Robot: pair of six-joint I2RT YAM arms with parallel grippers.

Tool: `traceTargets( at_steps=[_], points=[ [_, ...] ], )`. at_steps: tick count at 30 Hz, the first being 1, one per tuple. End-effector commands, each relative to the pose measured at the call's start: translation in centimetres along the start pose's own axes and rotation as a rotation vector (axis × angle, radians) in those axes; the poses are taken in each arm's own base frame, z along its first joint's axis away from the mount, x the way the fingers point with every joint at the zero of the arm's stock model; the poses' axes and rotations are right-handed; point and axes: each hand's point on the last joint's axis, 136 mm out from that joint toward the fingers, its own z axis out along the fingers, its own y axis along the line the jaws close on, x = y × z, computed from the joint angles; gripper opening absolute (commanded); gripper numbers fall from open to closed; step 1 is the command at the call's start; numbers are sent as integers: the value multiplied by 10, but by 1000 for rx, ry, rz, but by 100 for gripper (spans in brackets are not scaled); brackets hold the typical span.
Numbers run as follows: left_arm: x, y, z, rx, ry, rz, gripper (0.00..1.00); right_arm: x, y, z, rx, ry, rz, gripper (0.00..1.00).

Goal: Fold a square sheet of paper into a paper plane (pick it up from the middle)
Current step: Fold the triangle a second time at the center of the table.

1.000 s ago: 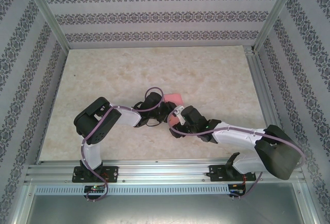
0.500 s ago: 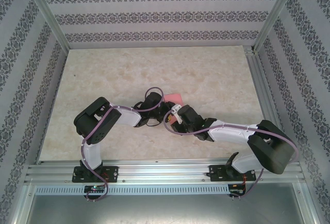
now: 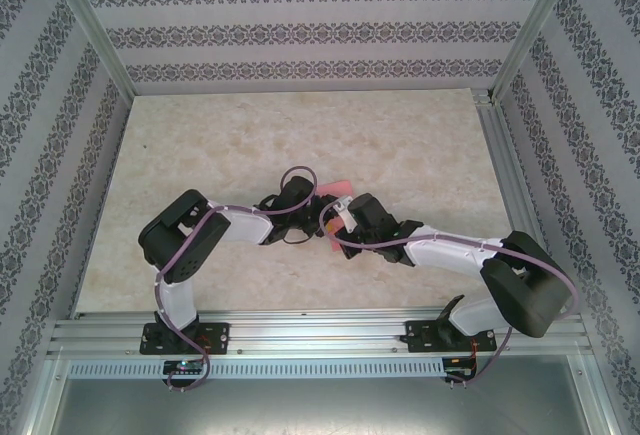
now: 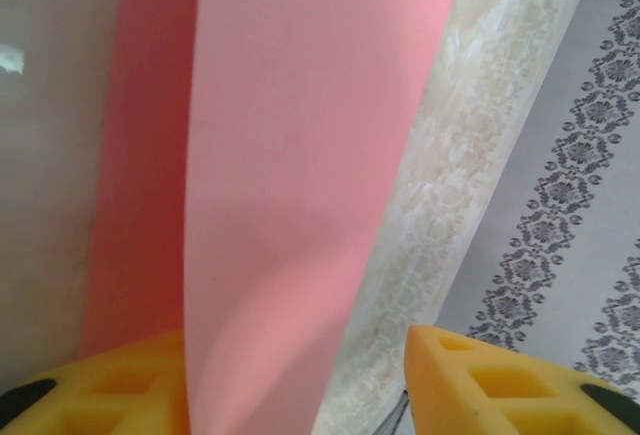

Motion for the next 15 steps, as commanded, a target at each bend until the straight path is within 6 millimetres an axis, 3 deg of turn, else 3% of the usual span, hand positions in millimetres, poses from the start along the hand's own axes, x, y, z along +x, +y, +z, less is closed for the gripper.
traceTargets(
  at_steps=[1,6,11,15],
  points=[
    [-15,-12,-26,-19,-72,67,56,-13,15,-5,-86,-6,57,2],
    [-30,-14,-63,-73,-142,144,63,-27,18,-16,-122,-39,142,3],
    [-44,-17,-101,-84,-221,178,65,-50,0,-45,-62,-118,232,3],
    [-55,-22,-135,-95,-299,207,66,-66,2,-64,-75,-110,277,3]
  ],
)
